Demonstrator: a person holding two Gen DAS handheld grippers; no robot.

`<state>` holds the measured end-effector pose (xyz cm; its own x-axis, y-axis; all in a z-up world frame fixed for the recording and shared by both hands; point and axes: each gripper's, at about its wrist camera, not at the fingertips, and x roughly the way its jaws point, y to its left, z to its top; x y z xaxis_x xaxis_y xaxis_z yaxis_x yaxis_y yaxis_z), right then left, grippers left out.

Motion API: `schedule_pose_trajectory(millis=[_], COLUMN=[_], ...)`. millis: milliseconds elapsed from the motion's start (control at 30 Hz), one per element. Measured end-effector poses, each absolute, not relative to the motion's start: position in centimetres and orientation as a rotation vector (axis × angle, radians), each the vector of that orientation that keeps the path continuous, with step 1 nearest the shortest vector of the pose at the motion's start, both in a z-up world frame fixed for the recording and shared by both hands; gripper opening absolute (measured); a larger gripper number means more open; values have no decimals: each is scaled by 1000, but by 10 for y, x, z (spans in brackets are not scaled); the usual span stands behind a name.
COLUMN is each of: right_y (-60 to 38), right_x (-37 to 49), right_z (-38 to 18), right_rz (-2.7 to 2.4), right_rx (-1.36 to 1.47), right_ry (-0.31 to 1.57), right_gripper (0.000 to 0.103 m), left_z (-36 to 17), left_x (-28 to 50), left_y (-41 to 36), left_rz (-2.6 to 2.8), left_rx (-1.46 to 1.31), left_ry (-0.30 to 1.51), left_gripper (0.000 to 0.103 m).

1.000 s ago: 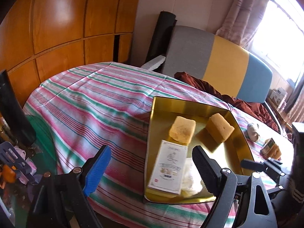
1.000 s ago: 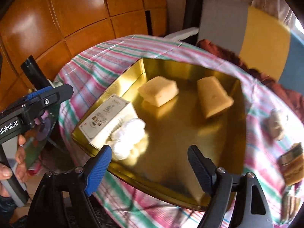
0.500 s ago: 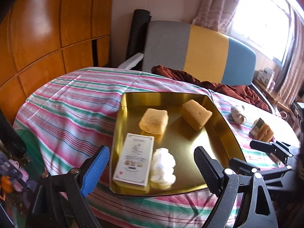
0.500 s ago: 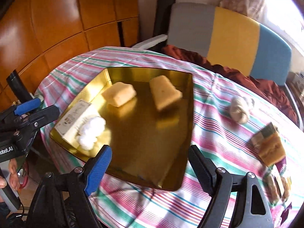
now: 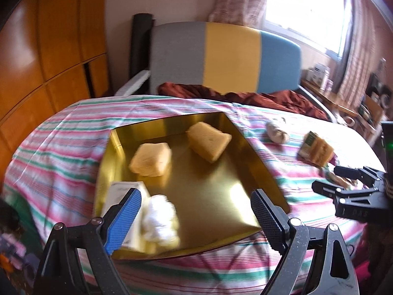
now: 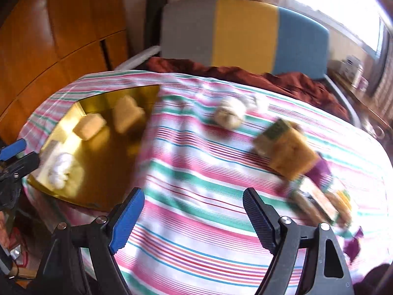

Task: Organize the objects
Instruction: 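Reach to the pink plastic roller and grasp it with the left gripper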

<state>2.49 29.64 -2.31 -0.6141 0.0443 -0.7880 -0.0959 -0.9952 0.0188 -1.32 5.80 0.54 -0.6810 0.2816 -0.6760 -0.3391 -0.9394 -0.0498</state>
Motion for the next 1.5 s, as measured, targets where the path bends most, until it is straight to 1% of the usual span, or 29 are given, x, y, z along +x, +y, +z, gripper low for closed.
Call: schedule_pose_trajectory(millis=[167, 433, 600, 700, 800, 967, 1000, 1033, 1133, 1367, 1500], right_y=[363, 496, 537, 542, 547, 561, 564, 566, 572, 589, 593], right_x=[50, 113, 143, 152, 159, 165, 167, 168, 167, 178, 178], right_z=[-19, -4, -13, -11, -6, -17, -18, -19, -22, -36, -42], right_rz=[2608, 2325, 2229, 2221, 2222, 2201, 2202, 2208, 2212, 2186, 2185], right_rx=[-1304, -1061, -985, -996, -1004, -1048, -1051, -1051, -1058, -982, -993], right_ry=[202, 573, 812, 834, 804, 831, 849, 873, 887, 1131, 1214], right_gripper=[84, 84, 84, 84, 84, 84, 84, 84, 84, 84, 84], left_z=[8, 2, -10, -18, -23, -34, -37, -39, -47, -55, -63], left_x=[-11, -6, 1, 6, 23, 54, 59, 63, 69, 76, 71], left_y=[92, 159, 218, 252, 294, 353, 366, 375, 403, 441, 456], left_rz=[2515, 2326, 2156, 2069, 1942, 1700, 1660, 1632, 1541, 1440, 1393], left_rx=[-996, -981, -977, -965, -855, -729, -715, -706, -686, -572, -587], left_ry=[156, 235, 323, 357, 456, 601, 627, 648, 714, 823, 820], left_gripper=[91, 91, 91, 89, 89, 91, 93, 97, 99, 100, 100])
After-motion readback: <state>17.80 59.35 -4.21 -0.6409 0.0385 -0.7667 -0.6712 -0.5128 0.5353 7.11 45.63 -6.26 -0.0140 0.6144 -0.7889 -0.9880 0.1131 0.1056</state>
